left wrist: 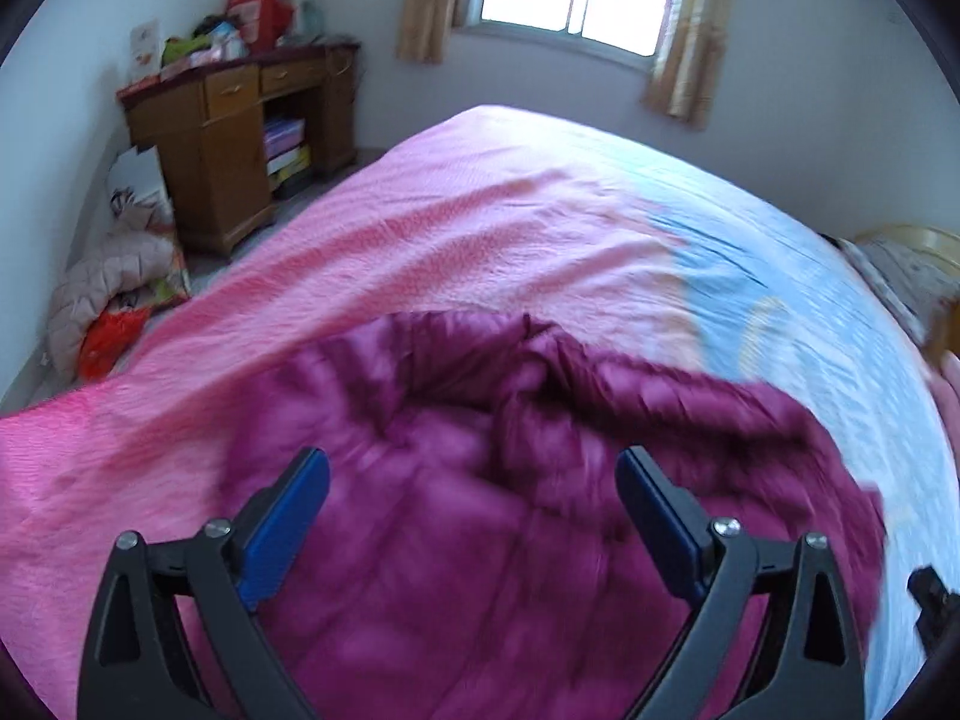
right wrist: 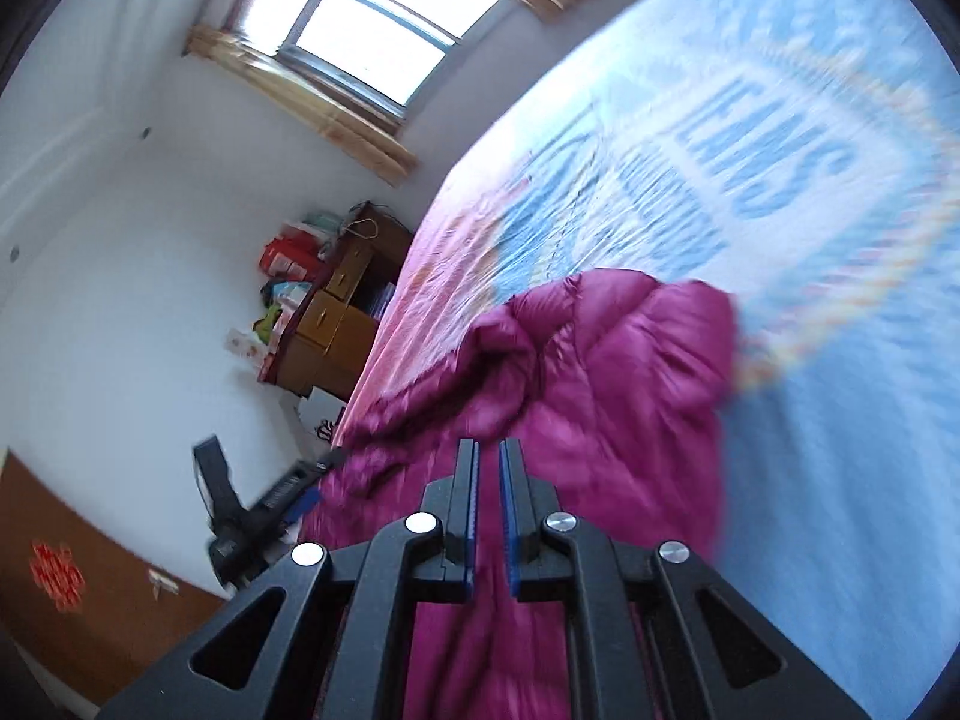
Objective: Fold large clothes
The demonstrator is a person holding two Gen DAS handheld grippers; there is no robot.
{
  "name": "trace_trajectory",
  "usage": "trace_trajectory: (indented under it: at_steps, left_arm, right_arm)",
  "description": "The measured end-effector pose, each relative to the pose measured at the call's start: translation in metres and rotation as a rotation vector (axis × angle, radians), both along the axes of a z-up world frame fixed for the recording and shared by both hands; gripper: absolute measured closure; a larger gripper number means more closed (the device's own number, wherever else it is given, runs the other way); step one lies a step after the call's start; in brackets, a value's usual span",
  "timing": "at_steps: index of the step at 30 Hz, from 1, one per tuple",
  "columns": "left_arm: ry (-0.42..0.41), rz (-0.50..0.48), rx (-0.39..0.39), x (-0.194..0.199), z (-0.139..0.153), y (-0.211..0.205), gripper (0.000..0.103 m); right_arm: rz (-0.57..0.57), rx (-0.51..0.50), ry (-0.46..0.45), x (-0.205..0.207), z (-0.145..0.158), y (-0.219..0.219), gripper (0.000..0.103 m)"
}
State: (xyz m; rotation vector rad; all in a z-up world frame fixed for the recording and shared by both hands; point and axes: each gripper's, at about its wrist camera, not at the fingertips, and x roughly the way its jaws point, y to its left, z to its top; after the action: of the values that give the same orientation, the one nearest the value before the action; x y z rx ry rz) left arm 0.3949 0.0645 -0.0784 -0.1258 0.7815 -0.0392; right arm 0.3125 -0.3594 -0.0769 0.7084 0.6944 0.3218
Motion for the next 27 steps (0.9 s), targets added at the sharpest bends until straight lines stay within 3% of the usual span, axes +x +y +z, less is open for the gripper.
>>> trace_trajectory:
  at_steps: [4,6,8,9,10,12,17,24,27]
  left_arm:
    - [-0.061,-0.086,0.025,-0.072,0.015,0.03,0.004]
    - [-0.097,-0.084,0.054,-0.113,0.014,0.051,0.004]
    - [-0.111,-0.075,0.061,-0.139,0.006,0.066,0.004]
    - [-0.114,-0.066,0.064,-0.152,0.002,0.073,0.004]
    - [-0.115,-0.057,0.065,-0.165,-0.003,0.08,0.004]
    - [-0.109,-0.044,0.061,-0.196,-0.016,0.089,0.004]
    - [-0.091,-0.013,0.024,-0.244,-0.038,0.099,0.004]
    - [-0.073,-0.016,-0.009,-0.272,-0.049,0.103,0.004]
    - [-0.09,-0.02,-0.004,-0.28,-0.046,0.103,0.004]
  right_arm:
    - [0.021,-0.174,-0.062,-0.085,0.019,-0.008,0.096]
    - [0.008,-0.207,-0.066,-0.125,0.019,-0.021,0.094]
    - [-0.023,-0.203,-0.058,-0.169,0.013,-0.032,0.074]
    - [-0.042,-0.191,-0.056,-0.185,0.01,-0.039,0.045]
    - [-0.072,-0.176,-0.062,-0.202,0.004,-0.045,0.024]
    - [-0.105,-0.15,-0.084,-0.233,-0.003,-0.049,0.022]
    - [-0.059,-0.112,-0.049,-0.278,-0.014,-0.048,0.022]
    - [0.084,-0.16,0.017,-0.307,-0.023,-0.018,0.022]
    - [0.129,-0.126,0.076,-0.317,-0.039,-0.008,0.022]
